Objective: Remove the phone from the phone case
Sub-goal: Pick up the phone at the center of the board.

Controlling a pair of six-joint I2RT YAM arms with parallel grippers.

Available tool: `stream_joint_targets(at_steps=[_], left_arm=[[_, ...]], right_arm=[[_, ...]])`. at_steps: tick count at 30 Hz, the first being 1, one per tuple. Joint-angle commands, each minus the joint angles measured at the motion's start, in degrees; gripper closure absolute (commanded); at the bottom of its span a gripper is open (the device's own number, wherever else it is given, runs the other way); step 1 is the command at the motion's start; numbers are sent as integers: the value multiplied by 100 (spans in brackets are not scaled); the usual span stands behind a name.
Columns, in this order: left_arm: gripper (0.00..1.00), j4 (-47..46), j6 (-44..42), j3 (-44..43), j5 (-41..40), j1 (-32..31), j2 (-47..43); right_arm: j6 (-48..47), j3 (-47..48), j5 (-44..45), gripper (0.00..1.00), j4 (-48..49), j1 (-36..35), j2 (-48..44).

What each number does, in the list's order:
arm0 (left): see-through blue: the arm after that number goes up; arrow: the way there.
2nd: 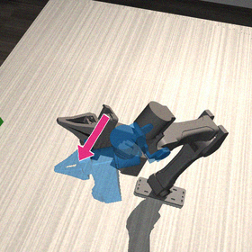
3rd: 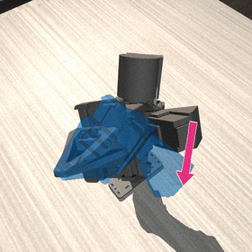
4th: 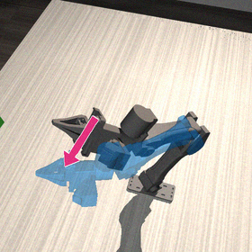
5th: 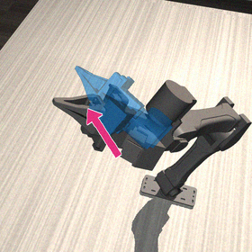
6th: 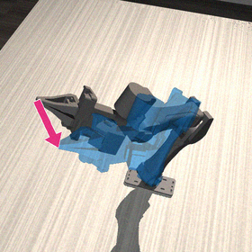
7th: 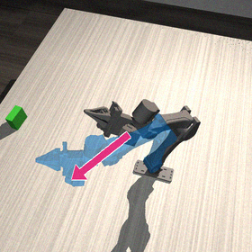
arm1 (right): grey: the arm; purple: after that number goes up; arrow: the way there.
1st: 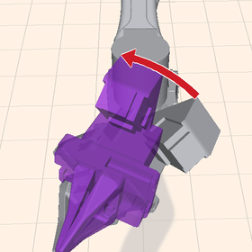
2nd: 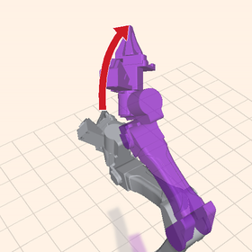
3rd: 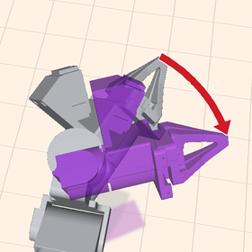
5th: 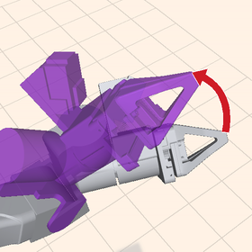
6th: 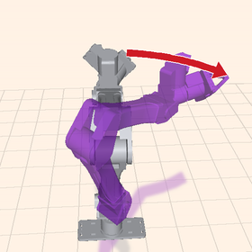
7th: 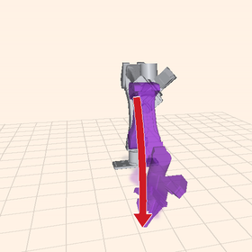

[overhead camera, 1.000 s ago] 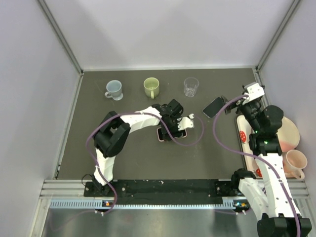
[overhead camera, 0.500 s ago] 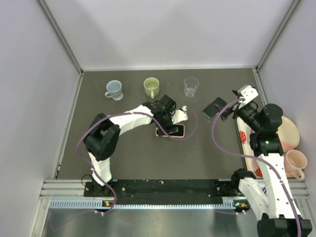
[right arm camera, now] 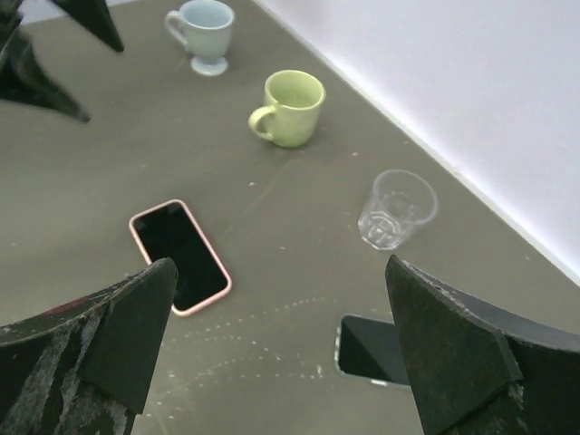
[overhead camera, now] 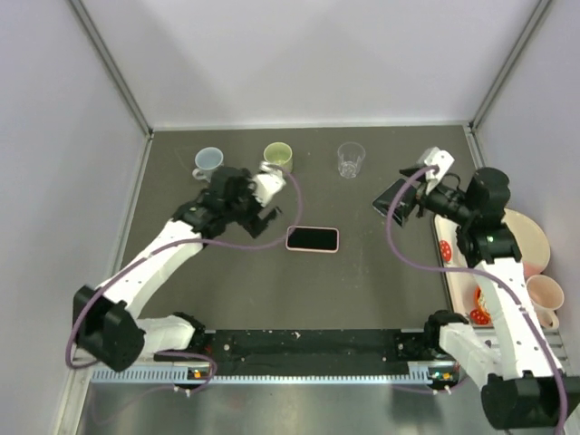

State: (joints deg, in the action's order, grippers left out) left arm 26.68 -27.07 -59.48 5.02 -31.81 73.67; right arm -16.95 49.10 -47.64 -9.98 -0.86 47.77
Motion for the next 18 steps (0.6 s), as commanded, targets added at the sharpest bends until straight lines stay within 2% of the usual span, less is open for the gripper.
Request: stream_joint_targets(at_steps=[1, 2, 5, 11, 15, 18], left_arm=[[1, -672, 877, 165, 516, 1148, -704], [1, -638, 1131, 87, 788, 1569, -766], [1, -489, 1440, -107, 1289, 2098, -784], [1, -470, 1538, -116, 1862, 2731, -845], [1, -391, 1573, -125, 2861, 3346, -872], [1, -391, 1626, -99, 3198, 3725, -898]], right_arm=[[-931, 942, 481, 1, -1267, -870, 801], [-1255, 1135, 953, 1, -1444, -1037, 943], [-1599, 1399, 1623, 1, -1788, -1670, 1496], [-2487, 1830, 2915, 1, -2517, -2953, 2630], [-2778, 2076, 3436, 1, -2676, -3569, 3701], [-2902, 2515, 3788, 1, -2843, -3886, 4474]])
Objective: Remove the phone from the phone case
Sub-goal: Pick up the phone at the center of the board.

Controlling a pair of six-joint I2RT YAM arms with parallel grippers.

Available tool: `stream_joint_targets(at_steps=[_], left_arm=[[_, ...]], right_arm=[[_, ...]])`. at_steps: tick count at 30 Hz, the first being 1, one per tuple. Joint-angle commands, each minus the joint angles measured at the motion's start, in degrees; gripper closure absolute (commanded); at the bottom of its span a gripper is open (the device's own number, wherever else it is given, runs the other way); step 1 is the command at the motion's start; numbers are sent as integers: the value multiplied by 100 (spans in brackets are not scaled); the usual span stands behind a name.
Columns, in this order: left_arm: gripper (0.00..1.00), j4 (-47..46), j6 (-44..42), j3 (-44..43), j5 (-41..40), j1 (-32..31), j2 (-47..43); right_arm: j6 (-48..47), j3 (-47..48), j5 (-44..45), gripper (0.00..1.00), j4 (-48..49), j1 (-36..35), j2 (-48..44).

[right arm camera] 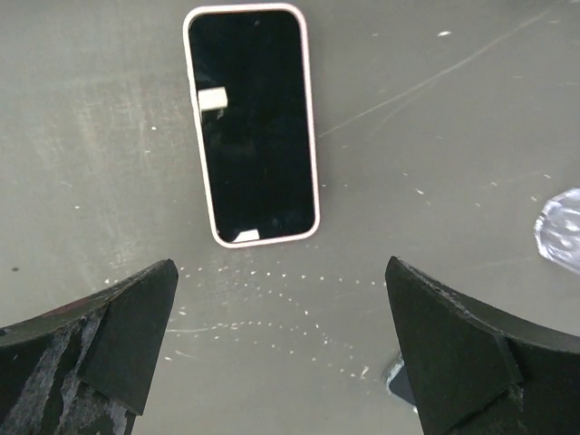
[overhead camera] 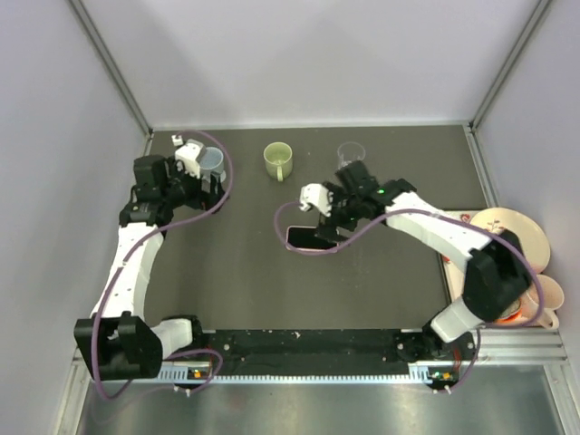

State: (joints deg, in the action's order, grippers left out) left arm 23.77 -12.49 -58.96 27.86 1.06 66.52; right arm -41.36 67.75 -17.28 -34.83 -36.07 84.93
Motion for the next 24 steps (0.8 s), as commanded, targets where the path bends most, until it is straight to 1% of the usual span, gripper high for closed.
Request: stream_joint_targets(at_steps=[1, 3, 4, 5, 8, 15, 19, 24], left_arm=[[1, -118, 177, -107, 984, 491, -183], [1, -153, 124, -46, 1151, 588, -192], [1, -136, 72, 7, 1308, 623, -192], [1, -153, 45, 33, 1301, 658, -201], [1, -338, 194, 200, 1100, 685, -201], [1, -952, 519, 648, 713, 852, -394], [1, -1208, 800, 868, 686, 905, -438], [1, -1410, 854, 1018, 835, 940, -430]], right_arm=[[-452, 791, 787, 1, -393, -400, 910], [-486, 1169, 717, 1, -524, -453, 1244], [-513, 1301, 682, 1, -612, -462, 1568], [-565, 1572, 682, 1, -691, -462, 1719], [-601, 1960, 682, 1, -955, -549, 2177], [-618, 2155, 577, 1, -1105, -760, 2573], [-575, 2243, 463, 1, -1211, -813, 2722], [-487, 2304, 383, 1, -1228, -884, 2941]])
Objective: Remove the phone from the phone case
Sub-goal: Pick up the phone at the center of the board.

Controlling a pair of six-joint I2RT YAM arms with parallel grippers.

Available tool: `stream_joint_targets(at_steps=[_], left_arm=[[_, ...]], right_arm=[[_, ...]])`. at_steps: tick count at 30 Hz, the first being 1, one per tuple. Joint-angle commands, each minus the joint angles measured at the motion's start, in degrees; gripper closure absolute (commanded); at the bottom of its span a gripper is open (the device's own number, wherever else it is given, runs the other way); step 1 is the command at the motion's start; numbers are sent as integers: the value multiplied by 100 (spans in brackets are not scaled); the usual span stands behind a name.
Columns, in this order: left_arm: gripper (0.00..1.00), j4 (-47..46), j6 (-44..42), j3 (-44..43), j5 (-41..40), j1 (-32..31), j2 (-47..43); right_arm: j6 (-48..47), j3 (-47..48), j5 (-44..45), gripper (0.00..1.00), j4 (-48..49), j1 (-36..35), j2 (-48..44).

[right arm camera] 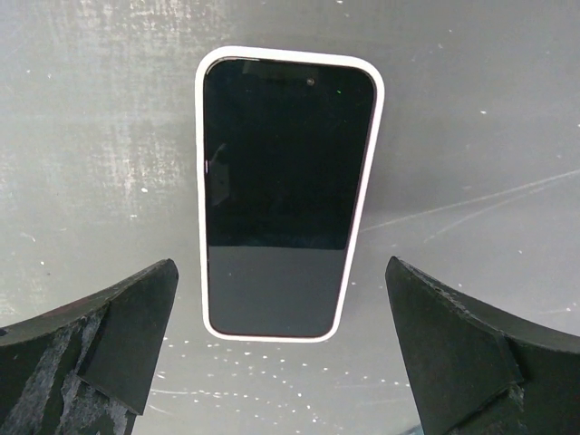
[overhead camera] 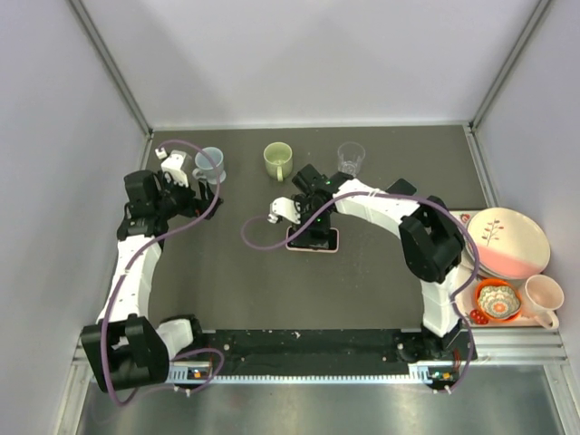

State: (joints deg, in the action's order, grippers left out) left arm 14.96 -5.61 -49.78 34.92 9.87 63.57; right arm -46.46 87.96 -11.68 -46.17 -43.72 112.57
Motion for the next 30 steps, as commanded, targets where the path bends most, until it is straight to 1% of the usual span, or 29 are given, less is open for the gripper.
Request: stream_joint_targets(at_steps=[1, 6, 13, 30], left_arm=[[1, -538, 156, 109, 216, 59, -117], [1, -538, 165, 135, 323, 94, -108], [1, -556, 148, 170, 507, 147, -99], [1, -591, 183, 214, 833, 200, -47]], right_arm=[[40, 309, -176, 1, -94, -119, 238], [233, 529, -203, 1, -137, -145, 485], [207, 573, -19, 1, -164, -145, 660], [154, 740, 78, 1, -129, -136, 898]])
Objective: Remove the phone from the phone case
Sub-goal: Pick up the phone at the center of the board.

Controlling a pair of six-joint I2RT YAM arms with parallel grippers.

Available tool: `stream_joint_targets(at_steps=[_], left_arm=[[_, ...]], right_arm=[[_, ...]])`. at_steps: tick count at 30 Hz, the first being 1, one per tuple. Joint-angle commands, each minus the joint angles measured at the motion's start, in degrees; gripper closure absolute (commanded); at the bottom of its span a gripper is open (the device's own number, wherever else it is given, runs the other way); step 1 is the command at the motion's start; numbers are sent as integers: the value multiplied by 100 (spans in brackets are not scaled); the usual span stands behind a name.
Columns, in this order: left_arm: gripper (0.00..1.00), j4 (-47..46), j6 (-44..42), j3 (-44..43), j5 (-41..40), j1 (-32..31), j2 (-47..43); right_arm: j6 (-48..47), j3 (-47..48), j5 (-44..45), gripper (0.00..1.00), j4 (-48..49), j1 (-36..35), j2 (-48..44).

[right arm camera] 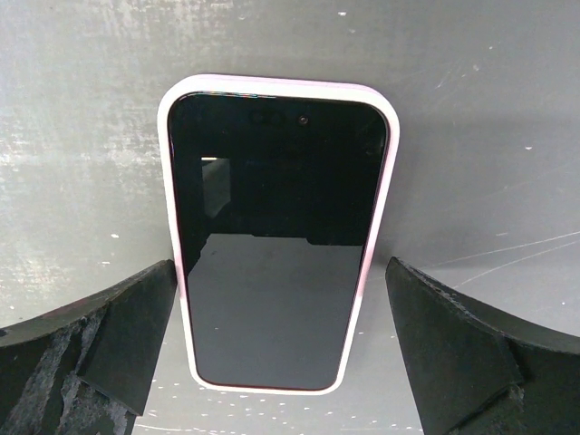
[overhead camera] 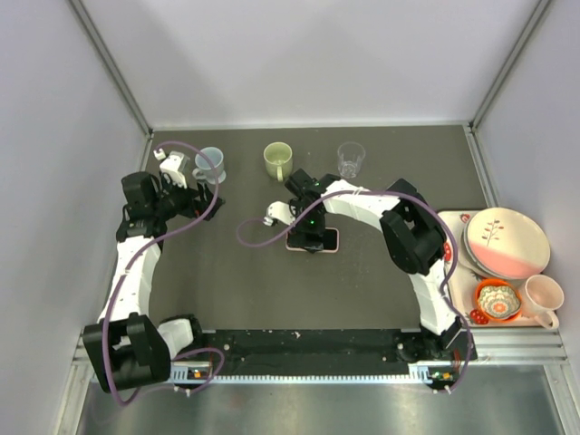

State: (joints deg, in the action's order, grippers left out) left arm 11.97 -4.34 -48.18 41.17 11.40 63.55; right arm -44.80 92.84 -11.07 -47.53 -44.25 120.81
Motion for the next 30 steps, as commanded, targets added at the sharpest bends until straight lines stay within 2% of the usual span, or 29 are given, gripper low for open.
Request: stream_joint_targets(at_steps=[1, 12, 14, 15, 16, 23, 29, 30], left_arm=[[1, -283, 47, 55, 234, 55, -10], [1, -283, 65, 46, 330, 64, 17], [1, -274, 65, 46, 322, 64, 35], [1, -274, 65, 37, 322, 64, 43], [1, -274, 65, 37, 322, 64, 35], [1, -274, 65, 37, 357, 73, 52], [1, -265, 56, 37, 374, 82, 61], [1, -265, 73, 37, 357, 82, 52]], right_arm=[[-20, 226, -9, 1, -2, -84, 83], [-170, 147, -132, 2, -46, -93, 205], [-161, 156, -141, 7, -55, -93, 232], [-152, 156, -141, 10, -64, -93, 241], [-170, 156, -158, 19, -72, -93, 241], [-196, 182, -71, 44, -108, -101, 258], [-258, 156, 17, 75, -160, -136, 241], [-266, 147, 43, 86, -169, -154, 232]])
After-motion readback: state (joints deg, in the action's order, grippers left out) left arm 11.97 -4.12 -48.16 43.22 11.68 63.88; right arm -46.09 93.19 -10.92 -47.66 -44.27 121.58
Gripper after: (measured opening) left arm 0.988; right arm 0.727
